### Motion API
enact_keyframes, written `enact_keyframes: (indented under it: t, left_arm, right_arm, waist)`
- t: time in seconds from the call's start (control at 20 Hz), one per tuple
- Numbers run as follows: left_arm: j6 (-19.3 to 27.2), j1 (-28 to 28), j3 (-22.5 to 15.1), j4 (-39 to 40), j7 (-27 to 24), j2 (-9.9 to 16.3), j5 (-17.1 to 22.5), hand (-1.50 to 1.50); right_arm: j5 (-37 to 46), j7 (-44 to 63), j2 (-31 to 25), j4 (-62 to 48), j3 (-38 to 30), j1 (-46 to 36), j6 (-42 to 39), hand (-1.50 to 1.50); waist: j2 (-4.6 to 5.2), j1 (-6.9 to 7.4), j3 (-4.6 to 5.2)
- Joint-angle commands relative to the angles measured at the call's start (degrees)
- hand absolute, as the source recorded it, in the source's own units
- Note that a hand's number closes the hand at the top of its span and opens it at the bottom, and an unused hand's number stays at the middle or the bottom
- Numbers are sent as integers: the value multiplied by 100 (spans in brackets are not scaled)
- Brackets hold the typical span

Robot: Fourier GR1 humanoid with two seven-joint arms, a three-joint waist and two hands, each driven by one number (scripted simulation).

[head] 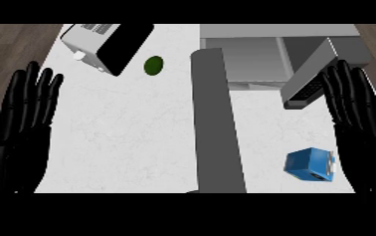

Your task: Pick up the milk, place it into the microwave and close the microwave

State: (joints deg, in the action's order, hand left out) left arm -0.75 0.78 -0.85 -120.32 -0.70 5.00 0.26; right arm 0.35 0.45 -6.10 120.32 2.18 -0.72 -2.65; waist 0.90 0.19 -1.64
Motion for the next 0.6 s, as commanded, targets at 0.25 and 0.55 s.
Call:
enact_keyframes:
  t: [0.25, 0.55]
  left_arm:
    - [191, -405, 148, 541, -105, -111, -142, -150]
    - [-94, 387, 700, 653, -162, -77, 590, -150]
  right_arm:
    - [827, 149, 454, 1101, 263, 739, 754, -150]
    - [1542, 1474, 549, 1998, 1301, 1201, 764, -150]
  waist:
    - [-98, -72, 165]
    - [-99, -29, 168]
